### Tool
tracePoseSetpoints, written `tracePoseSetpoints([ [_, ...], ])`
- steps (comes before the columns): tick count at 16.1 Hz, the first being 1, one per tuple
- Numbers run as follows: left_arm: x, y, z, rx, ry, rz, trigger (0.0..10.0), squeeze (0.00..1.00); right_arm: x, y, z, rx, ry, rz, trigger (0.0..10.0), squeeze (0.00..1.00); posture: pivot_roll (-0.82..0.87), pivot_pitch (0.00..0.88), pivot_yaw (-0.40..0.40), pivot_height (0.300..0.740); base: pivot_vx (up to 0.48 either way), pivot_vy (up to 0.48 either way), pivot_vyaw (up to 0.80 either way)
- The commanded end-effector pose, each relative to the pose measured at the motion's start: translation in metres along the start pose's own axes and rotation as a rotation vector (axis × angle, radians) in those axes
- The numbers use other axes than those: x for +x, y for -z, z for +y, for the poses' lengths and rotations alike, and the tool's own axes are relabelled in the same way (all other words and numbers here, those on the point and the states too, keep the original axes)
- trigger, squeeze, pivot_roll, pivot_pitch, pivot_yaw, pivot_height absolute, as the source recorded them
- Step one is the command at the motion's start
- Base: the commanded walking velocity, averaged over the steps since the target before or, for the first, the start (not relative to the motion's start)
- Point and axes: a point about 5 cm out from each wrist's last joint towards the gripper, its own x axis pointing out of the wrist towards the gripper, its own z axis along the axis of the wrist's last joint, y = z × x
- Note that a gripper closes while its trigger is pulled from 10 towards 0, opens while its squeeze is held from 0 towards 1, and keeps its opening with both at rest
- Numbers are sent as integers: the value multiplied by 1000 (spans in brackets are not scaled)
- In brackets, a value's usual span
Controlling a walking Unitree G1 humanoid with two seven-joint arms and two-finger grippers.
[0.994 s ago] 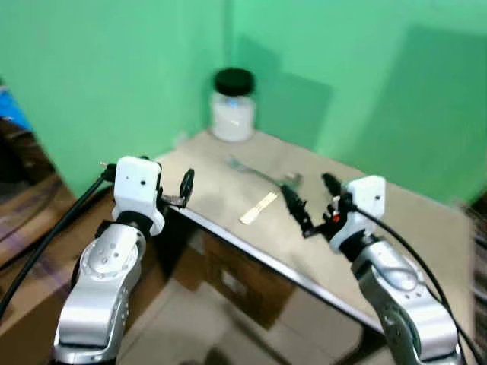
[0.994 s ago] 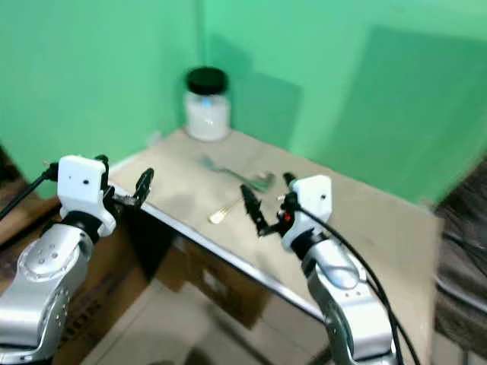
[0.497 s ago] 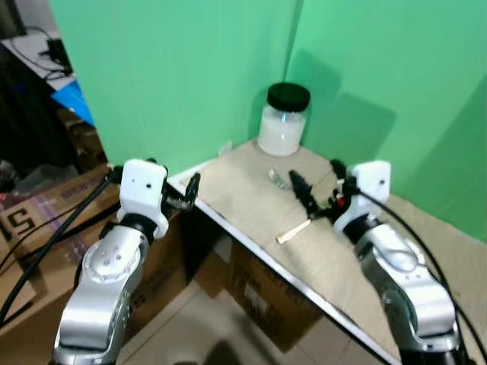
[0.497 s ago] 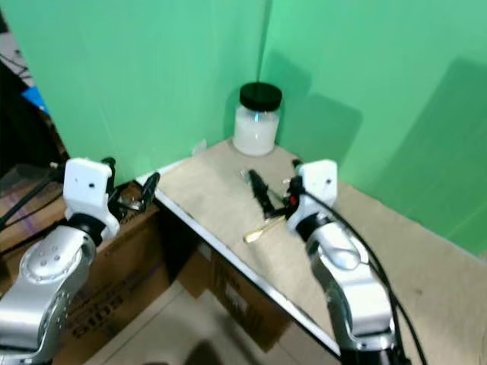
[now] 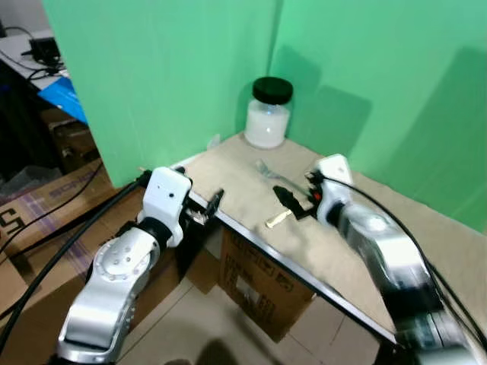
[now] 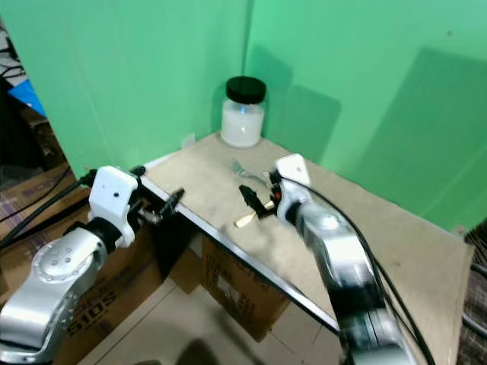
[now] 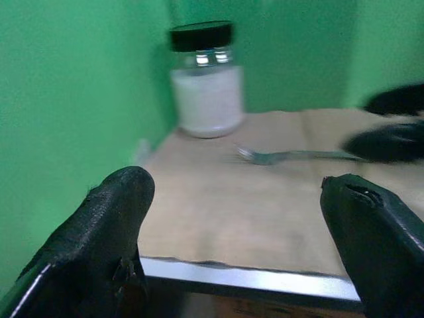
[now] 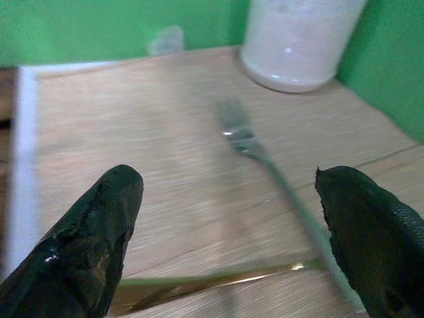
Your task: Setting the table
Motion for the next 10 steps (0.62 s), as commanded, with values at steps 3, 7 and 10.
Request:
tracePoseSetpoints([
  [3, -8, 2, -3, -9, 127, 19, 10000, 0, 19, -13, -15, -42, 45, 15, 10000, 1000, 64, 0, -81, 740, 0, 0, 0],
  [7, -32, 10, -7, -10, 235, 79, 10000, 0, 35, -27, -19, -28, 73, 17, 10000, 0, 87, 0, -101, 740, 0, 0, 0],
  [10, -53, 8, -11, -21, 280, 108, 10000, 0, 38, -23, -24, 16, 100, 43, 10000, 0, 108, 8, -109, 740, 0, 0, 0],
])
